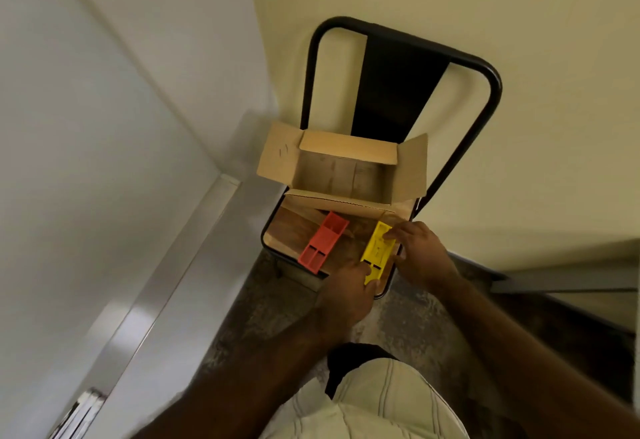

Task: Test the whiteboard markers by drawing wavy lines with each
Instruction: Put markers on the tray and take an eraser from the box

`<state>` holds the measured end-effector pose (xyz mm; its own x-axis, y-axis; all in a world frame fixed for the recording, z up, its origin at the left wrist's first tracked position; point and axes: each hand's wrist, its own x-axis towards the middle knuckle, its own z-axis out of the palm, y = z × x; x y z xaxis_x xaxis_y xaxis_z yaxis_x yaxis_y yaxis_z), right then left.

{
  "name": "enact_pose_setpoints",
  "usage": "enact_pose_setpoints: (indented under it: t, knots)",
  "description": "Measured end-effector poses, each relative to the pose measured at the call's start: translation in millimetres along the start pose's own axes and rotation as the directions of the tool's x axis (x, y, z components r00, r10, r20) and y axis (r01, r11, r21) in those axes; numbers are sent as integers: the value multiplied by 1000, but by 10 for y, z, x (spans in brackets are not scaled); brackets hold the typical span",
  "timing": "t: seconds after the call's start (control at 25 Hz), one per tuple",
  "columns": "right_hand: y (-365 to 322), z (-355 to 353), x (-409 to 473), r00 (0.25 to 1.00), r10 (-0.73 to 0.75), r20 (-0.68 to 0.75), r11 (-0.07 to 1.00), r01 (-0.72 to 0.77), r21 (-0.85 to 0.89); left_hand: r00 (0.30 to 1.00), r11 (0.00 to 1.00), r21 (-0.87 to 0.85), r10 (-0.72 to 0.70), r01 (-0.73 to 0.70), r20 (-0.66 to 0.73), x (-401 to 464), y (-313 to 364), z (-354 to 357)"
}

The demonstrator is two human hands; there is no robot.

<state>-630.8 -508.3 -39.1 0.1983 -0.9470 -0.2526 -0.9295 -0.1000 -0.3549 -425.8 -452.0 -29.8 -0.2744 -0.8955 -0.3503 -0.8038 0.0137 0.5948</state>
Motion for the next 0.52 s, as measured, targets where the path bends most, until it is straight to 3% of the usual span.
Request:
enact_pose_setpoints:
  t: [0.28,0.52]
  knots:
    - [183,65,35,994,-111,24,993,112,-47,999,962,272,35,-39,21,133,58,223]
    - [150,72,-137,986,-154,56,988,155,-15,991,969,210,135,-129,-14,-69,-112,180]
